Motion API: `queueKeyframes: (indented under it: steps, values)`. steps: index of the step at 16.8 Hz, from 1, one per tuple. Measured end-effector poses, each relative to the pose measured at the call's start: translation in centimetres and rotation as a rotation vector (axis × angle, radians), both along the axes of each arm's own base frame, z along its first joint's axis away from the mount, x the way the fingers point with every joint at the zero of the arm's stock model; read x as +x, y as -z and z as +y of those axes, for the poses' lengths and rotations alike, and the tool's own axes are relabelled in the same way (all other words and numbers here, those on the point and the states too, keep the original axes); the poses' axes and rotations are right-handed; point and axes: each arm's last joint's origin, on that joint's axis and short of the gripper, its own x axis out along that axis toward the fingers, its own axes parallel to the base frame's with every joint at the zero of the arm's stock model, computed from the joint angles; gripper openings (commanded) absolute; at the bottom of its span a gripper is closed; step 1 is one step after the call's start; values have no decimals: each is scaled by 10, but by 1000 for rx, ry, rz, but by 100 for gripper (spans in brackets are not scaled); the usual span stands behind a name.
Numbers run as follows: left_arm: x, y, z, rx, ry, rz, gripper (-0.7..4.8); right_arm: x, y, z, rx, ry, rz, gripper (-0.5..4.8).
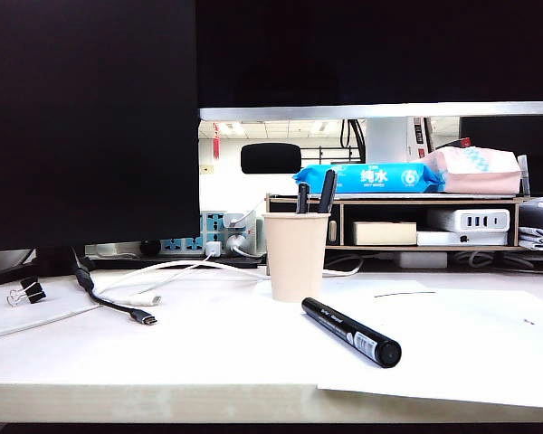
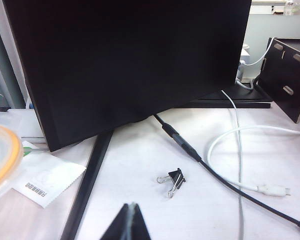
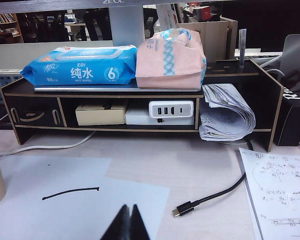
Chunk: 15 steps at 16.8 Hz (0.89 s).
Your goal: Pick up the marker and insert it into the paper cup.
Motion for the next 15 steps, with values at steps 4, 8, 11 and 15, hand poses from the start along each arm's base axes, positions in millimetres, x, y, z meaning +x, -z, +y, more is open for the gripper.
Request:
queueKeyframes:
  steps: [4, 8, 11, 15]
  values:
    - [0, -1, 0, -1, 0, -13, -4, 0, 0, 0, 0, 0, 0, -6]
    - [0, -1, 0, -1, 0, -15, -4, 0, 0, 0, 0, -1, 0, -6]
    - [0, -1, 0, -1, 0, -15, -4, 0, -3, 2, 70, -59, -20, -6]
    - [0, -1, 0, -1, 0, -15, -4, -3, -19, 3, 262, -122, -103, -6]
